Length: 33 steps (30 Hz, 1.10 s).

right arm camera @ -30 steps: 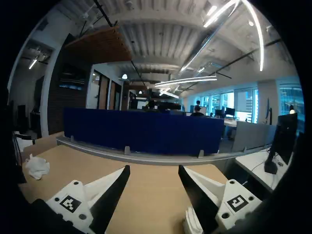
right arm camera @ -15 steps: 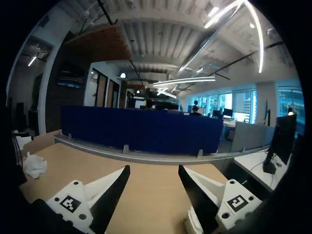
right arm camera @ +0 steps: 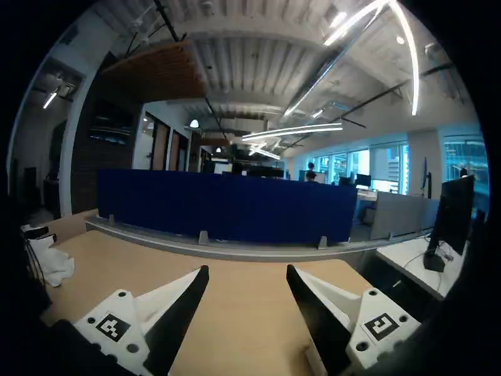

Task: Fold towel

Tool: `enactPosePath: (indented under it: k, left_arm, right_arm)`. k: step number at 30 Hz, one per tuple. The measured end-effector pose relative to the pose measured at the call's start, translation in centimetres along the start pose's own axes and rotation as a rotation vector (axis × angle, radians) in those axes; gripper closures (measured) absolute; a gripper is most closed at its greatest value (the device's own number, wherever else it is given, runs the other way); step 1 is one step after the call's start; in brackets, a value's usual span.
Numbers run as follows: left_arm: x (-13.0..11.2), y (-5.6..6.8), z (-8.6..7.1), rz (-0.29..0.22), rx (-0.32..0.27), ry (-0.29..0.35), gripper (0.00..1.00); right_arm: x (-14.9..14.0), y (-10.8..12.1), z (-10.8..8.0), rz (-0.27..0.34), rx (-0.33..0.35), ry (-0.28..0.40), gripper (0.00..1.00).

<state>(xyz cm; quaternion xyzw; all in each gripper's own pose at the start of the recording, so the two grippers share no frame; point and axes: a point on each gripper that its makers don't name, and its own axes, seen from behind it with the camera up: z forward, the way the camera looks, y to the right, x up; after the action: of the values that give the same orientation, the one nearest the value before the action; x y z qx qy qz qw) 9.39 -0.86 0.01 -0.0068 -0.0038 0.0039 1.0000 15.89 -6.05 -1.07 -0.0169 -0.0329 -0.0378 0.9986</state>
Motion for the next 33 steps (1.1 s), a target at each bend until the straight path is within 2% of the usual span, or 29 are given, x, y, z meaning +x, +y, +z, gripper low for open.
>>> enactPosePath:
  k: [6,9,15,21,33]
  left_arm:
    - [-2.0,-0.4,0.4,0.057,0.013,0.015,0.08]
    - [-2.6,-0.5,0.7,0.063,0.02,0.024,0.08]
    - [-4.1,-0.7,1.3,0.042,0.025,0.035,0.08]
    - [-6.0,-1.3,1.4,0.049,0.048,0.032,0.08]
    - [-8.8,-1.0,0.9,0.038,0.054,0.024,0.08]
  right_arm:
    - [-0.9,-0.6,0.3,-0.01,0.002,-0.017,0.04]
    - [-0.7,-0.8,0.5,-0.014,0.006,-0.018,0.04]
    - [0.0,-1.1,1.3,-0.023,0.007,-0.002,0.04]
    - [-0.2,-1.3,2.2,-0.009,0.011,0.008,0.04]
    - [-1.8,-2.0,2.9,-0.025,0.022,0.001,0.04]
